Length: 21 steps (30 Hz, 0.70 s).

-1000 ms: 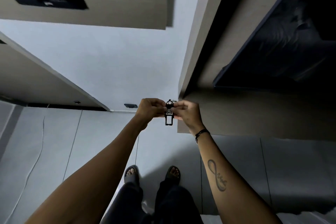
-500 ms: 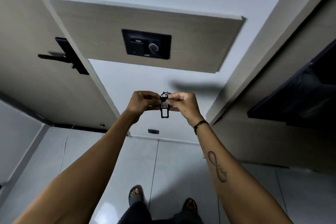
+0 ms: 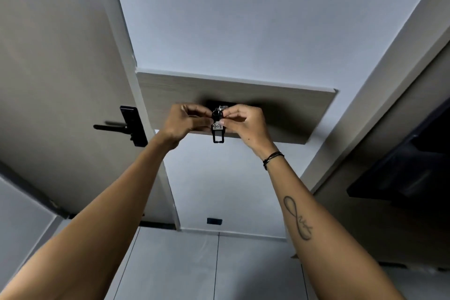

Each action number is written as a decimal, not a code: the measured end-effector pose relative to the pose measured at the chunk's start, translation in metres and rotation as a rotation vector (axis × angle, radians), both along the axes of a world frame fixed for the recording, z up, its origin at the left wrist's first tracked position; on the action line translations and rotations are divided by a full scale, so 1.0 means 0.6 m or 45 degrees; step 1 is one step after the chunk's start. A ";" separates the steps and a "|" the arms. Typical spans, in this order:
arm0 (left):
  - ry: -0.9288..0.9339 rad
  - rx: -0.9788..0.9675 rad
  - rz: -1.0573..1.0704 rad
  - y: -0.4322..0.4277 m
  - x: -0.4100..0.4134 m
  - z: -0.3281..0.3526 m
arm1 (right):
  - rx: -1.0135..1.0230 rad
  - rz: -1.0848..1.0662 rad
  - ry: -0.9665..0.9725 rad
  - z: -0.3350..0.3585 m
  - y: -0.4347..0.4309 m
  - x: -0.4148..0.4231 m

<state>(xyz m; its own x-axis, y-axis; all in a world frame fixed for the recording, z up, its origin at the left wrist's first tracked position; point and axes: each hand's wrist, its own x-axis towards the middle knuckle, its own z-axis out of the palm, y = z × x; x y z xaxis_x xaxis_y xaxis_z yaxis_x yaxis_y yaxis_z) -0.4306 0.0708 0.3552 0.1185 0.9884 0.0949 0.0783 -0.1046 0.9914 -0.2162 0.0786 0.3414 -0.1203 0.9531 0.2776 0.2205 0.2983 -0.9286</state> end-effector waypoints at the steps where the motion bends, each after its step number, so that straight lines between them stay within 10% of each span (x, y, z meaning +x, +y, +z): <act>1: 0.007 0.037 0.001 0.007 -0.001 0.012 | 0.027 -0.012 -0.011 0.013 0.009 -0.002; 21: 0.112 0.242 0.097 0.082 0.033 0.075 | 0.089 -0.217 0.009 0.075 0.076 0.000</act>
<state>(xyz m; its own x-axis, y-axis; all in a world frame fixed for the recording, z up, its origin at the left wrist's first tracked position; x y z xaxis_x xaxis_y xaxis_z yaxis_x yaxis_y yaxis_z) -0.4108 0.1201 0.4000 0.0605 0.9602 0.2726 0.1785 -0.2792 0.9435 -0.2161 0.1240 0.3861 0.0437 0.9378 0.3445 0.2671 0.3213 -0.9085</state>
